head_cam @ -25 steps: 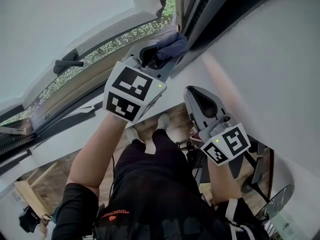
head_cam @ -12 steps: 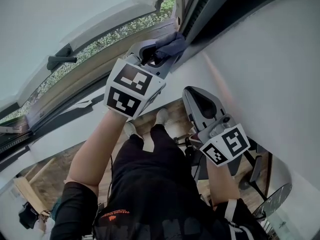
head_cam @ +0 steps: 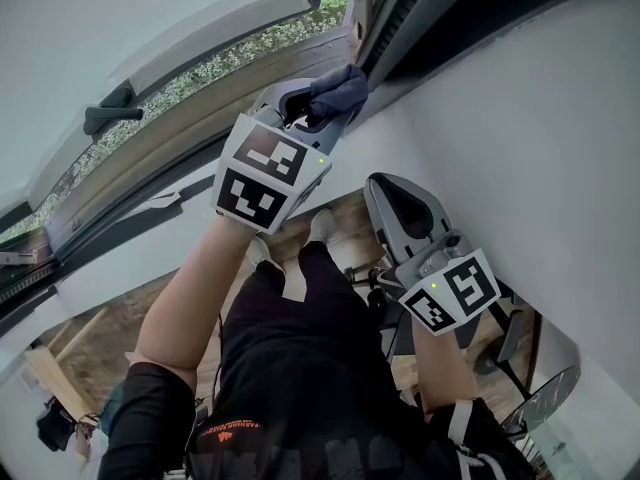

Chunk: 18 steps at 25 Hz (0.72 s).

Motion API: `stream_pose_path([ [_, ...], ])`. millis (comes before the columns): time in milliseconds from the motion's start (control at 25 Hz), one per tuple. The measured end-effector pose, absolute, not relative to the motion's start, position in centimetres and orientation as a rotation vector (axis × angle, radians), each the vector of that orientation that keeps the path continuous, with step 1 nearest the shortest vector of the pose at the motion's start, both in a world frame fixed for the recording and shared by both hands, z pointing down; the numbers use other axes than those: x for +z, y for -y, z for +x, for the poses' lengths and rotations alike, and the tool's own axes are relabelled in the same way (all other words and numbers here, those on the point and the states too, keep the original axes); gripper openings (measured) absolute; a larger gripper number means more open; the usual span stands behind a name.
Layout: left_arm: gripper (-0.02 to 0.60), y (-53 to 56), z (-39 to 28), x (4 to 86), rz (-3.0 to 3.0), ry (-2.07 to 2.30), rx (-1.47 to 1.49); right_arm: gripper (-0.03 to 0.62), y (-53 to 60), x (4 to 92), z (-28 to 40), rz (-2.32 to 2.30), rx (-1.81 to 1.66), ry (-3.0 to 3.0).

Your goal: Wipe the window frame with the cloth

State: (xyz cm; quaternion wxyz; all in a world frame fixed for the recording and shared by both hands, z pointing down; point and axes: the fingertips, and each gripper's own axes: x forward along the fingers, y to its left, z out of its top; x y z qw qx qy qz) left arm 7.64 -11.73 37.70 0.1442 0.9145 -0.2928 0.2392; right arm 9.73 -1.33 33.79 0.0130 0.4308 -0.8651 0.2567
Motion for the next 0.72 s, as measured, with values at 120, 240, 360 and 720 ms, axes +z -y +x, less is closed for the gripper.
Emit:
stream_pose_path([
  [120, 0.143, 11.7, 7.7, 38.5, 2.629, 0.845, 0.721, 0.005, 1.2, 34.2, 9.7, 1.338, 0.813, 2.693],
  [240, 0.143, 11.7, 7.8, 39.0, 2.63, 0.851, 0.755, 0.005, 1.1, 34.6, 9.7, 1.334, 0.826, 2.691],
  [360, 0.142, 11.7, 7.8, 39.2, 2.627, 0.853, 0.782, 0.005, 0.9, 34.8, 9.8, 1.333, 0.834, 2.688],
  [720, 0.141, 11.2, 7.4, 40.8, 2.57, 0.847, 0.843, 0.005, 0.5, 35.0, 9.8, 1.332, 0.835, 2.686],
])
